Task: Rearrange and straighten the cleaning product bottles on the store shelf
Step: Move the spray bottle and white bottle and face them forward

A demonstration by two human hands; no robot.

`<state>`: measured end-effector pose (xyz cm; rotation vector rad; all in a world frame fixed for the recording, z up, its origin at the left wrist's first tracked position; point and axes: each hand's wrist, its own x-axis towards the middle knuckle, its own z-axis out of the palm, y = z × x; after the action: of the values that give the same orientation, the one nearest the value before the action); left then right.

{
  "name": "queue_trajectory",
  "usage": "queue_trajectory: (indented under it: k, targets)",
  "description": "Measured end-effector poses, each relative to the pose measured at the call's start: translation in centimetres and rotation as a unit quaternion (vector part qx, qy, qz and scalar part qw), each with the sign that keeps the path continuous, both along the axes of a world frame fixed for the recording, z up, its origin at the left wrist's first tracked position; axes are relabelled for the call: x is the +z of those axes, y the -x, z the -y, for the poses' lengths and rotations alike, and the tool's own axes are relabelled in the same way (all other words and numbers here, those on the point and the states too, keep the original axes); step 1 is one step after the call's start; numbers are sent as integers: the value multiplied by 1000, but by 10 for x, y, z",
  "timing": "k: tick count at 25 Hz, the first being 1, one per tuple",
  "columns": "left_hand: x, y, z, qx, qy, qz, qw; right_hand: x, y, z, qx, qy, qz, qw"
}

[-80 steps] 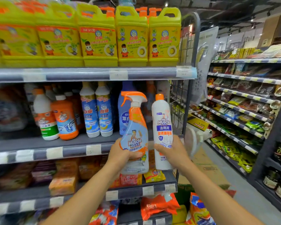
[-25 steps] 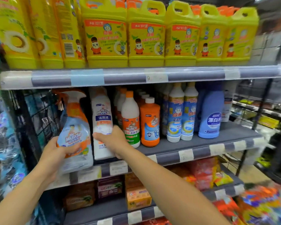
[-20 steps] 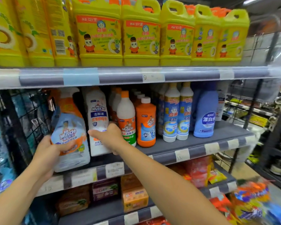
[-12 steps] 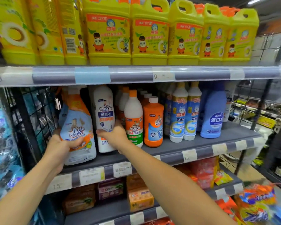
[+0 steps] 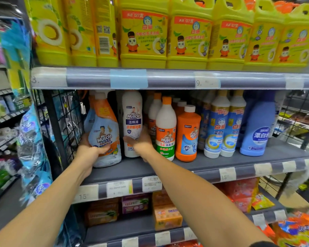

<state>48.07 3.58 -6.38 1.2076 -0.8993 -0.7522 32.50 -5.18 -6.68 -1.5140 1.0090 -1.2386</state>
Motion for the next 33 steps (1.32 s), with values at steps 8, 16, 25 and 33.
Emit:
queue_trajectory:
  k: [8, 16, 25, 33]
  targets:
    - [4, -16, 16, 23, -6, 5, 1000, -2, -13, 10, -16, -13, -32, 999]
    - [-3, -11, 14, 95, -33, 64, 993, -7, -3, 3, -10, -53, -146, 988]
    - [-4, 38, 5, 274, -162, 198, 927, -1, -21, -9, -145, -38, -265, 952]
    - [-5, 42, 25, 306, -132, 202, 921, -5, -23, -5, -149, -19, -302, 941]
